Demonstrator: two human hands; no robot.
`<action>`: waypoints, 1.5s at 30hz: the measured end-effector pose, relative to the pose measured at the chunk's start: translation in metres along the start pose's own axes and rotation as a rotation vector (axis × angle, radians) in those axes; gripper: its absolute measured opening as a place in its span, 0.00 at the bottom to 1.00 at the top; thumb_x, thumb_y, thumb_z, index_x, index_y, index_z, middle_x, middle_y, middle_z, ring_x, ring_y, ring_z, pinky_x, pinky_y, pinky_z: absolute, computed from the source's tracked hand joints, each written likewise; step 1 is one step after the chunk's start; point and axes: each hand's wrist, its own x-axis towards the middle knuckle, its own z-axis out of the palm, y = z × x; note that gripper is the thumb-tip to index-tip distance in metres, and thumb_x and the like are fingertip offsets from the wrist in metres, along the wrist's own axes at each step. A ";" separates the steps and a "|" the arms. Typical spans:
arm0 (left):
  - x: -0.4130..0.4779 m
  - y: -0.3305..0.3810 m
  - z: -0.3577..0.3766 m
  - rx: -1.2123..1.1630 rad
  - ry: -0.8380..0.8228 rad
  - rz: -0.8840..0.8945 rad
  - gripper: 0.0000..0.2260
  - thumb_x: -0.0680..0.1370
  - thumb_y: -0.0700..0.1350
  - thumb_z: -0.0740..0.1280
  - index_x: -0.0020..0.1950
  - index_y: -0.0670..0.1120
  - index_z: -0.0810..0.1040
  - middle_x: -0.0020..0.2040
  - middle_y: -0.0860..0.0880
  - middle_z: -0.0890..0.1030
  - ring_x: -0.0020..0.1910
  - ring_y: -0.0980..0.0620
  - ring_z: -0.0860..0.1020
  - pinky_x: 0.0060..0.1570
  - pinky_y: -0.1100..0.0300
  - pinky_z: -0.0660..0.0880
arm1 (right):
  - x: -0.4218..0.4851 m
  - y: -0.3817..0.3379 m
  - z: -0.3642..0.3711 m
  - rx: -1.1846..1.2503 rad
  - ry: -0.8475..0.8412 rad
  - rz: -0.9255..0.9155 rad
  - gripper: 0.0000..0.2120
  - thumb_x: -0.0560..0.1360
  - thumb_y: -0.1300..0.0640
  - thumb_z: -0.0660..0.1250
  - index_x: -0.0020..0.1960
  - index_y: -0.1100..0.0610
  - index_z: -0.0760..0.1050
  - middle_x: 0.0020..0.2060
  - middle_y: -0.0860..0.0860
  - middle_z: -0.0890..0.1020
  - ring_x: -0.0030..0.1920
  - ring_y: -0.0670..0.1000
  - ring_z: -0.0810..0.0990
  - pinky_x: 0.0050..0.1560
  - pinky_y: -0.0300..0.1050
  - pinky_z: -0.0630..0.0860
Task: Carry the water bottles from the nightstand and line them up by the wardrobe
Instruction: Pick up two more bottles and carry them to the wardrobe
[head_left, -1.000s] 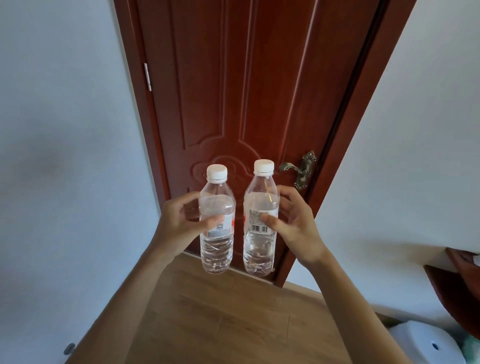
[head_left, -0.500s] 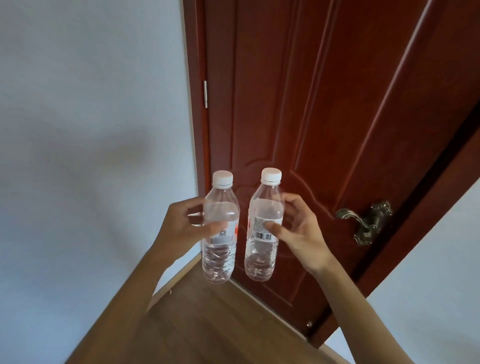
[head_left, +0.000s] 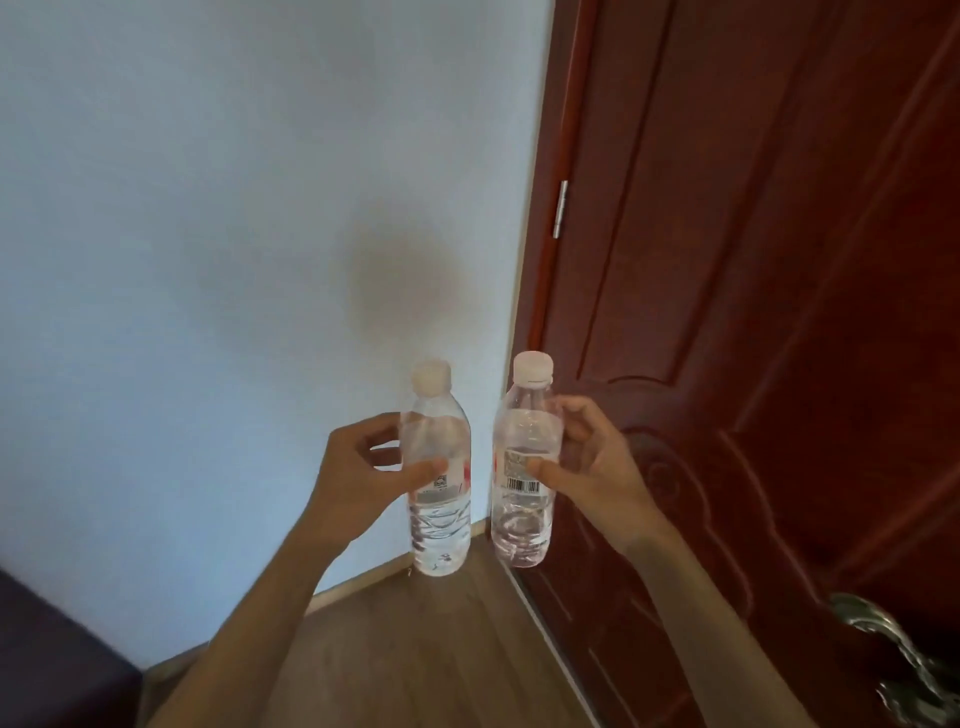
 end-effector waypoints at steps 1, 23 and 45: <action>0.002 -0.003 -0.006 0.018 0.026 -0.008 0.16 0.62 0.48 0.77 0.48 0.56 0.81 0.43 0.67 0.84 0.46 0.60 0.84 0.41 0.69 0.79 | 0.010 0.005 0.006 -0.003 -0.029 0.010 0.27 0.65 0.63 0.79 0.60 0.51 0.74 0.57 0.53 0.83 0.58 0.59 0.82 0.57 0.62 0.80; 0.094 -0.087 -0.178 0.115 0.452 -0.187 0.19 0.61 0.48 0.80 0.51 0.53 0.83 0.49 0.57 0.86 0.49 0.51 0.85 0.50 0.53 0.82 | 0.235 0.055 0.197 -0.069 -0.516 -0.024 0.26 0.68 0.65 0.78 0.60 0.51 0.71 0.54 0.51 0.83 0.58 0.53 0.82 0.58 0.56 0.81; 0.052 -0.118 -0.300 0.176 1.140 -0.241 0.21 0.66 0.42 0.81 0.55 0.38 0.81 0.49 0.44 0.86 0.48 0.43 0.85 0.50 0.52 0.82 | 0.344 0.083 0.457 0.054 -1.378 -0.093 0.29 0.63 0.50 0.77 0.60 0.50 0.71 0.53 0.52 0.82 0.56 0.53 0.81 0.58 0.53 0.81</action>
